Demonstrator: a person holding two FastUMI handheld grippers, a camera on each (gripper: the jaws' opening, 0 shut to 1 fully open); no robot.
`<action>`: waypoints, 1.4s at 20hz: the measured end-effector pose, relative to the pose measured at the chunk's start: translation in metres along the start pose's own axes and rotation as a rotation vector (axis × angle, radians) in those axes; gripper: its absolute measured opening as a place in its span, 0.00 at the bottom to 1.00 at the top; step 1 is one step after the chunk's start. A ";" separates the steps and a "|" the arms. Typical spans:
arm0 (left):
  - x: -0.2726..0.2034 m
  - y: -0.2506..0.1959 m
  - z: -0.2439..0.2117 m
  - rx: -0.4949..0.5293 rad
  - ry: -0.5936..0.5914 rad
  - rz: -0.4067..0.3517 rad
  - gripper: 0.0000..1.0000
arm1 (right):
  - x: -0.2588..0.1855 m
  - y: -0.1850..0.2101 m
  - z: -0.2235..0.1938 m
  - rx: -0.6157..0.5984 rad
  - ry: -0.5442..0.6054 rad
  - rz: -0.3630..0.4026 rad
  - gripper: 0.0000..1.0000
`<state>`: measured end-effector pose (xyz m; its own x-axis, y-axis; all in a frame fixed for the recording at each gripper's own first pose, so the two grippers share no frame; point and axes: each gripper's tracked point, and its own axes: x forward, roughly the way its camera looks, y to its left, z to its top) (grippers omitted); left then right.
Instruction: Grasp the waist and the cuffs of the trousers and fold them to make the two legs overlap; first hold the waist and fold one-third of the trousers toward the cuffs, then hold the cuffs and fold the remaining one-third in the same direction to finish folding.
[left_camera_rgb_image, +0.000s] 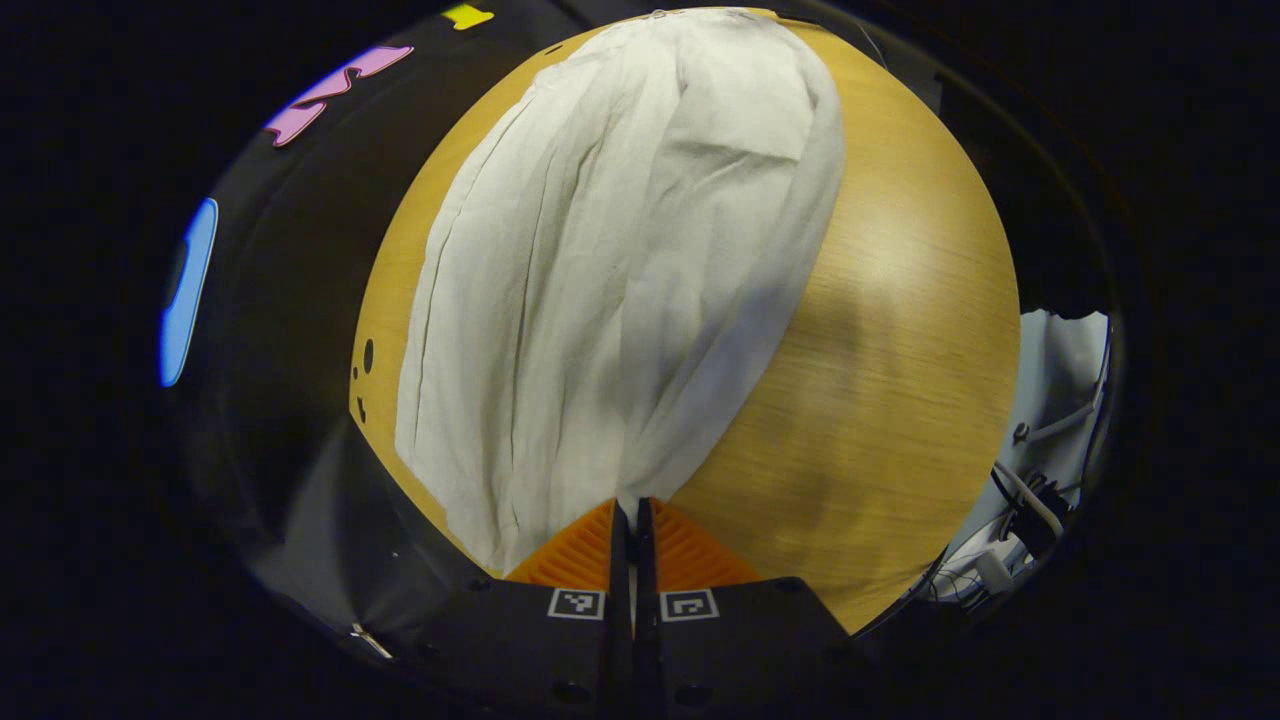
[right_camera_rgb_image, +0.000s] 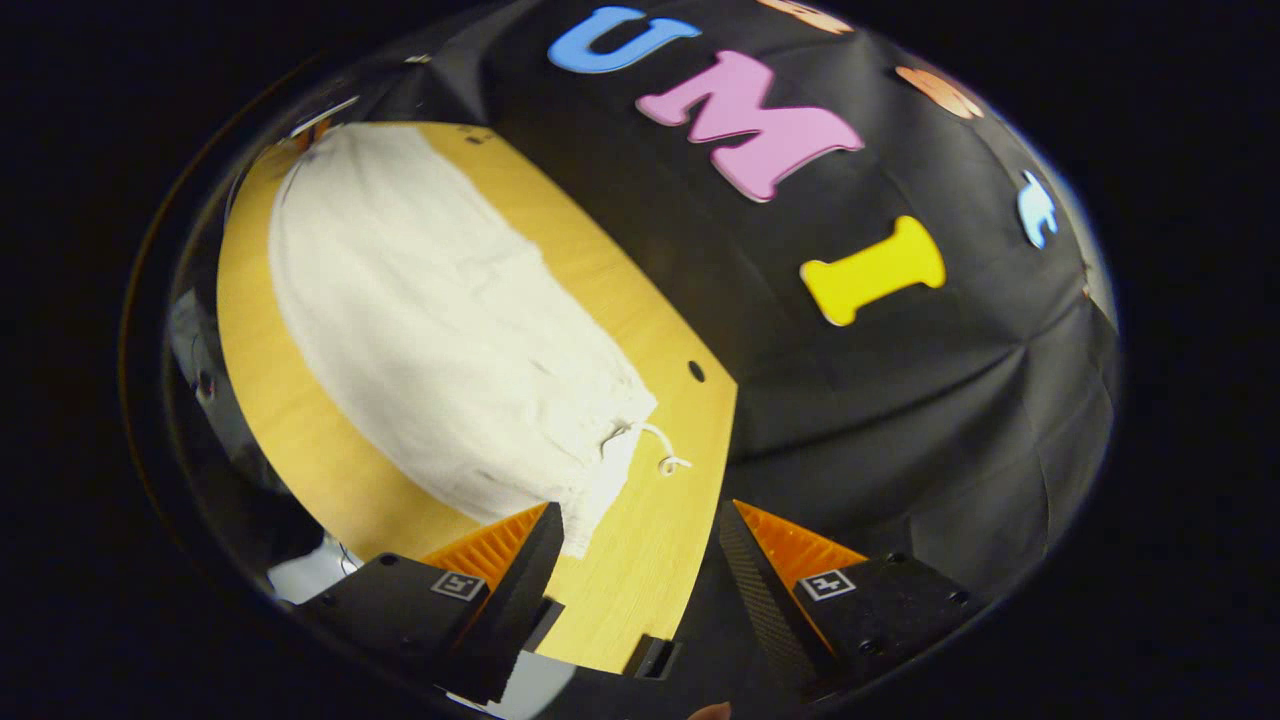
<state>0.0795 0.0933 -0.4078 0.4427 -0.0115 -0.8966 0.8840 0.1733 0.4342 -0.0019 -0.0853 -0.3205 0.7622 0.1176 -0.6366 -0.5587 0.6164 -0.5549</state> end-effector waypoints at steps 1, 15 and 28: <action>0.000 -0.001 0.000 -0.007 0.007 -0.002 0.06 | 0.011 0.011 -0.012 -0.055 0.016 0.059 0.97; 0.002 0.002 0.001 -0.045 0.047 -0.006 0.06 | 0.104 0.068 -0.026 -0.357 0.022 0.471 0.93; 0.004 0.008 0.003 -0.148 0.077 0.054 0.06 | 0.101 0.094 -0.029 -0.303 0.166 0.696 0.07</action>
<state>0.0891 0.0918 -0.4074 0.4709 0.0766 -0.8788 0.8250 0.3147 0.4695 0.0127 -0.0383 -0.4524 0.1573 0.2668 -0.9508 -0.9740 0.2007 -0.1048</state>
